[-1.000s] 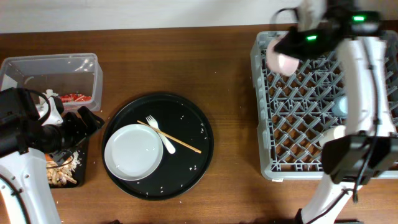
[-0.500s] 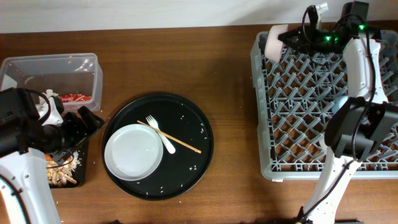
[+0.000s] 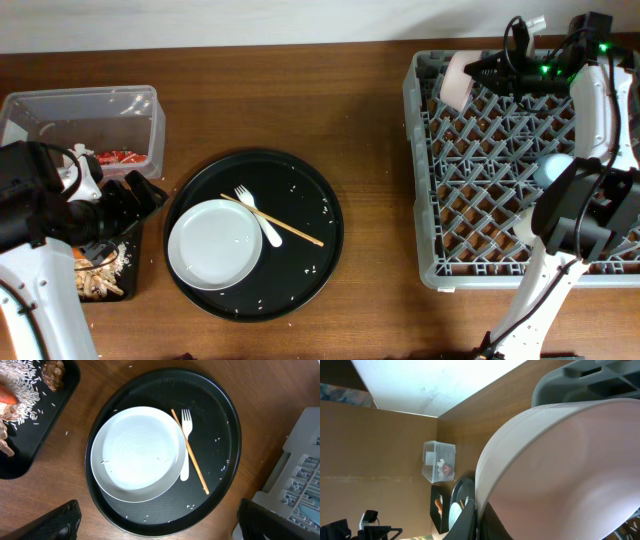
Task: Sort waste into correct bins and load items into the dishwasher rack
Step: 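Carry the pink bowl to the rack's back row and release it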
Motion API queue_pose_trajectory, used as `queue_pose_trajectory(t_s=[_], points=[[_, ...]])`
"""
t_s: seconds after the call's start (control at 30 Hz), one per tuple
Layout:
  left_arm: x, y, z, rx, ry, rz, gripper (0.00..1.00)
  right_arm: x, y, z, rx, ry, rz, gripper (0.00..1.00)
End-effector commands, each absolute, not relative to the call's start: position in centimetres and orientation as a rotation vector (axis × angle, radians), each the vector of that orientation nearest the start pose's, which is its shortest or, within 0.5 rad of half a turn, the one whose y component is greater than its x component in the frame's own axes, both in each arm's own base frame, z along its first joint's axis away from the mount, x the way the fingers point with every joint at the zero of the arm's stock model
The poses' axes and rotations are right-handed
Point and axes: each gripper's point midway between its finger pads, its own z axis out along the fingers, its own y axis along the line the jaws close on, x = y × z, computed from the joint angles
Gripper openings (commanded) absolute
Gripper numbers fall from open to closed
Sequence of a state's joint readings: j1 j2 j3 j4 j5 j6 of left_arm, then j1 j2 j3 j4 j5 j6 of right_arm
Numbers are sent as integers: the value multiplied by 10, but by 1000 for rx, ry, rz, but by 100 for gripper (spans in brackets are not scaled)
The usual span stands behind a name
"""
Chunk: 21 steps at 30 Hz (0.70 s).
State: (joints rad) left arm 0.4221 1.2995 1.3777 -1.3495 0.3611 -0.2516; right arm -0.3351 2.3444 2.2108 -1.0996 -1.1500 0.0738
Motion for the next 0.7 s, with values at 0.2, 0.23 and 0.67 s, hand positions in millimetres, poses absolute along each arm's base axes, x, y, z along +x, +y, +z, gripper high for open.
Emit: queue_pose_trajectory(t_s=[0.2, 0.23, 0.67], points=[[259, 52, 224, -857, 2638, -464, 99, 532, -30, 205, 174, 2199, 1489, 6], [259, 52, 224, -857, 2638, -464, 99, 532, -26, 204, 166, 2201, 1491, 6], [259, 52, 224, -857, 2638, -464, 99, 539, -11, 169, 189, 2314, 1426, 8]])
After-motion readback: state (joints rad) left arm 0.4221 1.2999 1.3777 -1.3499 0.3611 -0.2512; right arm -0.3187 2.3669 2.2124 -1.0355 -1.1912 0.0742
